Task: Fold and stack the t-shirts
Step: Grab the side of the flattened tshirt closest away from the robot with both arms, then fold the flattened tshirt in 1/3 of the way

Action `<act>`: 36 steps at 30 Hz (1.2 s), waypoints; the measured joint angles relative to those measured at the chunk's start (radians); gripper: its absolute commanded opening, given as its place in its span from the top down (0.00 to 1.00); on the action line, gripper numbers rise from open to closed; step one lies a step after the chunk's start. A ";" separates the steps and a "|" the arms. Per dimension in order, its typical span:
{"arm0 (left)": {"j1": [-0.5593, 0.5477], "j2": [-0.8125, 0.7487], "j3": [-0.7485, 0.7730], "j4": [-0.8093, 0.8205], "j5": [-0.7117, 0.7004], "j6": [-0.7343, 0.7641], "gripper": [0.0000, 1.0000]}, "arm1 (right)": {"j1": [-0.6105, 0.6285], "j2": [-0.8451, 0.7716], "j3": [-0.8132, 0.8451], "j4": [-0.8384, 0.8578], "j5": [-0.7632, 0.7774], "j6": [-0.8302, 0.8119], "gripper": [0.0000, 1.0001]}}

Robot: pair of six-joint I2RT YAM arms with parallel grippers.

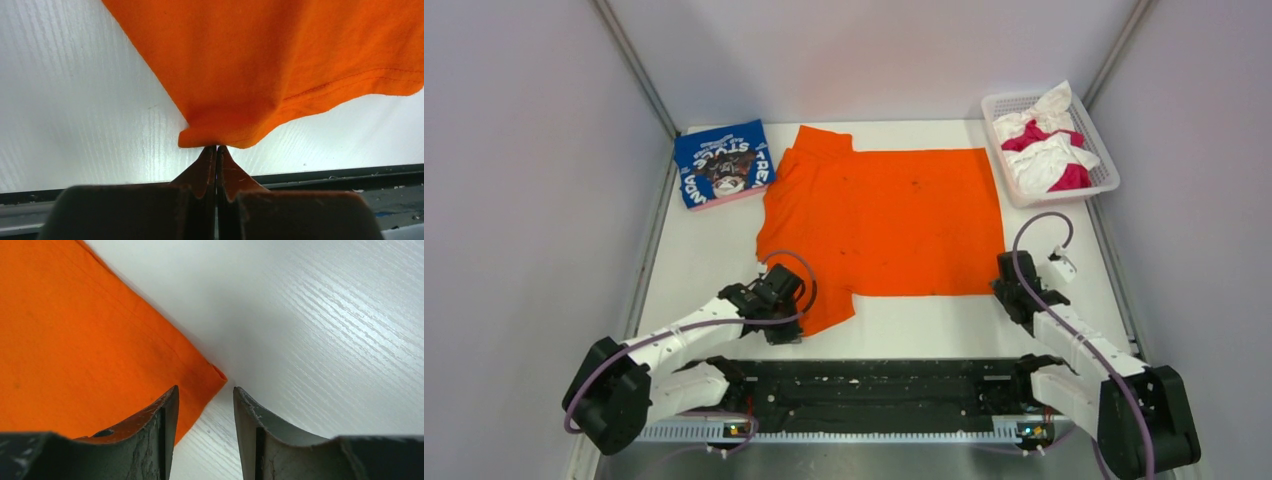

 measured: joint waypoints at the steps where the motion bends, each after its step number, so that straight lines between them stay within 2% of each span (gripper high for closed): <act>1: 0.000 0.000 0.000 0.002 0.004 0.000 1.00 | 0.000 0.011 -0.003 0.003 0.000 0.004 0.57; 14: -0.005 -0.119 -0.073 -0.014 0.084 -0.076 1.00 | 0.000 0.065 -0.021 0.084 0.029 0.020 1.00; 17: -0.019 -0.187 -0.120 -0.016 0.128 -0.127 1.00 | 0.000 0.029 -0.044 0.088 0.023 0.029 1.00; 21: -0.043 -0.287 -0.158 -0.068 0.139 -0.185 1.00 | 0.000 -0.063 -0.053 -0.014 -0.003 0.030 1.00; 27: -0.071 -0.451 -0.189 -0.134 0.157 -0.264 1.00 | 0.000 -0.291 -0.087 -0.168 -0.042 0.048 1.00; 29: -0.076 -0.482 -0.192 -0.144 0.149 -0.278 0.76 | 0.000 -0.341 -0.104 -0.194 -0.046 0.054 1.00; 31: -0.076 -0.486 -0.188 -0.147 0.125 -0.276 0.57 | 0.000 -0.343 -0.106 -0.211 -0.048 0.053 1.00; 33: -0.076 -0.473 -0.162 -0.169 0.085 -0.273 0.48 | 0.000 -0.331 -0.106 -0.212 -0.050 0.049 1.00; 36: -0.076 -0.426 -0.072 -0.194 -0.018 -0.268 0.44 | 0.000 -0.294 -0.105 -0.209 -0.055 0.035 1.00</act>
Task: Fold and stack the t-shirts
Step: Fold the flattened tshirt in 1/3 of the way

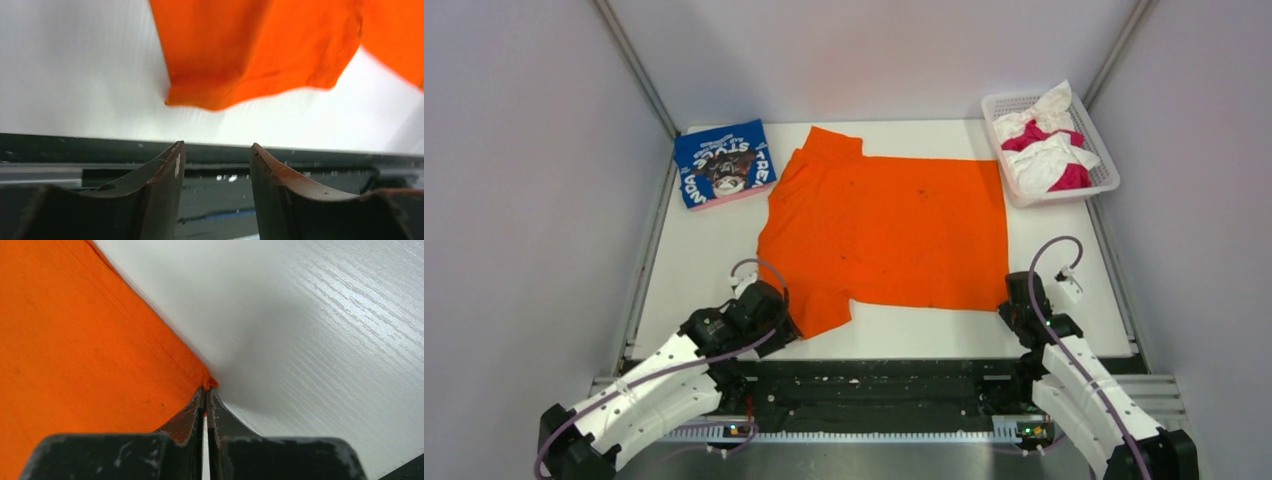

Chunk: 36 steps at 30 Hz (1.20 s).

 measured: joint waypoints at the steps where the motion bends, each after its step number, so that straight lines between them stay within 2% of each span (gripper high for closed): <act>1: 0.000 0.016 0.026 -0.001 -0.038 0.000 0.45 | 0.000 0.014 0.003 0.006 0.000 -0.005 1.00; 7: 0.002 0.153 0.108 -0.029 -0.216 0.013 0.49 | 0.000 0.045 0.010 0.031 -0.002 -0.027 1.00; 11: 0.007 0.251 0.105 -0.013 -0.231 0.033 0.54 | 0.000 0.045 0.010 0.033 -0.003 -0.036 1.00; 14: 0.008 0.317 0.094 0.040 -0.223 0.052 0.62 | 0.000 0.045 0.010 0.033 -0.003 -0.038 1.00; 19: 0.008 0.431 0.090 0.108 -0.214 0.079 0.79 | 0.000 0.045 0.010 0.035 -0.006 -0.046 1.00; 20: 0.008 0.440 0.093 0.117 -0.212 0.085 0.92 | 0.000 0.045 0.010 0.035 -0.006 -0.048 1.00; 21: 0.009 0.447 0.096 0.126 -0.206 0.092 1.00 | 0.000 0.045 0.010 0.035 -0.007 -0.050 1.00; 30: 0.010 0.422 0.079 0.151 -0.101 0.094 1.00 | 0.000 0.002 0.010 0.005 -0.021 -0.055 1.00; 36: -0.011 0.212 0.000 0.024 -0.016 0.032 1.00 | 0.000 -0.055 0.013 -0.054 -0.030 -0.056 1.00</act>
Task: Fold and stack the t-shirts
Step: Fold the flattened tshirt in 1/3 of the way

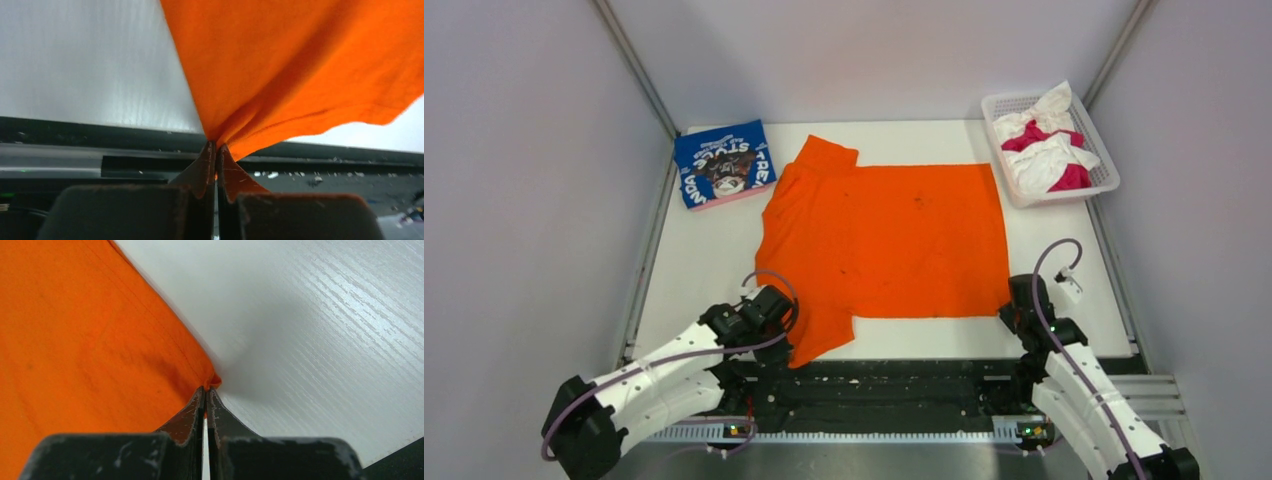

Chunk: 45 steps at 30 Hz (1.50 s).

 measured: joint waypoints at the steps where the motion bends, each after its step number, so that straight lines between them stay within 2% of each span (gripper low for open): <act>1: -0.001 -0.027 -0.006 -0.017 0.014 -0.010 1.00 | 0.000 -0.005 0.000 -0.006 -0.005 0.000 1.00; 5: -0.003 -0.087 -0.013 -0.029 0.076 -0.033 1.00 | 0.000 -0.010 0.000 -0.032 -0.024 -0.003 1.00; 10: -0.003 -0.089 -0.008 0.025 0.098 -0.023 1.00 | 0.000 -0.007 0.012 -0.042 -0.029 -0.015 1.00; 16: 0.023 0.045 0.106 0.160 0.056 0.032 1.00 | 0.000 0.026 0.060 -0.014 -0.035 -0.026 1.00; 23: 0.154 0.262 0.307 0.284 0.051 0.154 1.00 | 0.000 0.154 0.159 0.054 -0.011 -0.059 1.00; 30: 0.337 0.296 0.408 0.364 0.054 0.261 1.00 | 0.000 0.288 0.272 0.122 0.043 -0.083 1.00; 36: 0.394 0.375 0.527 0.404 0.021 0.341 1.00 | -0.006 0.409 0.365 0.160 0.086 -0.111 1.00; 45: 0.465 0.504 0.611 0.488 0.032 0.470 1.00 | -0.048 0.557 0.433 0.250 0.103 -0.147 1.00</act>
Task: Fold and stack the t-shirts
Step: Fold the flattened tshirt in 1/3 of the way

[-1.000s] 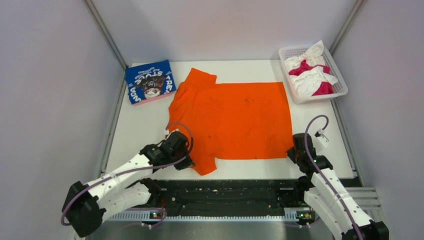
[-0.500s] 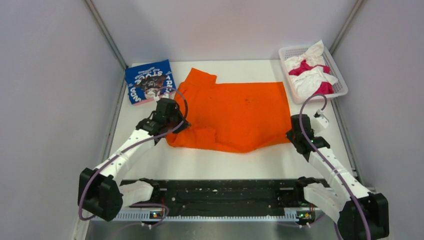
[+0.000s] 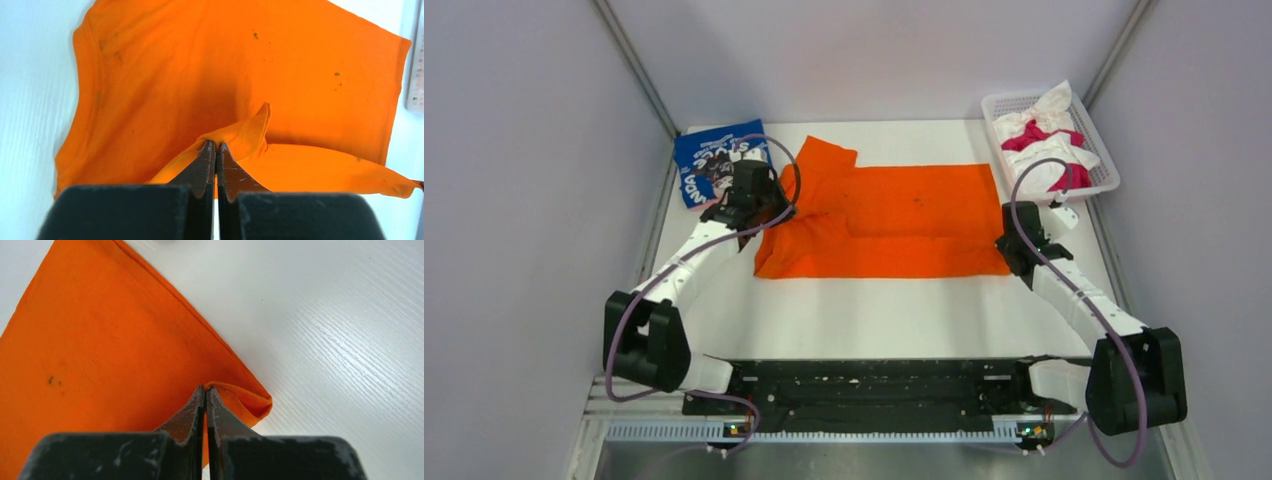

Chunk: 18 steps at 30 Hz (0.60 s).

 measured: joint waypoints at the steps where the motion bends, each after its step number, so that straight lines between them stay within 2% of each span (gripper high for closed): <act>1: 0.003 0.020 0.013 0.006 0.006 0.015 1.00 | -0.002 0.008 0.002 0.008 0.000 -0.002 1.00; 8: 0.016 0.205 0.147 0.042 0.037 0.161 1.00 | -0.021 0.081 0.011 0.065 -0.001 -0.026 0.99; 9: 0.019 0.240 0.176 0.041 0.044 0.192 0.95 | -0.023 0.100 0.018 0.071 -0.001 -0.031 0.96; 10: 0.023 0.275 0.208 0.035 0.050 0.220 0.85 | -0.024 0.118 0.027 0.075 -0.002 -0.035 0.92; 11: 0.027 0.315 0.246 0.026 0.055 0.247 0.78 | -0.026 0.137 0.037 0.079 -0.002 -0.039 0.86; 13: 0.037 0.408 0.346 -0.016 0.064 0.295 0.65 | -0.029 0.173 0.061 0.084 -0.004 -0.049 0.60; 15: 0.048 0.499 0.453 -0.064 0.072 0.335 0.61 | -0.031 0.202 0.084 0.085 -0.003 -0.058 0.31; 16: 0.054 0.546 0.516 -0.094 0.073 0.351 0.60 | -0.031 0.217 0.101 0.080 -0.003 -0.070 0.20; 18: 0.061 0.619 0.629 -0.160 0.078 0.372 0.57 | -0.031 0.232 0.132 0.070 -0.004 -0.081 0.13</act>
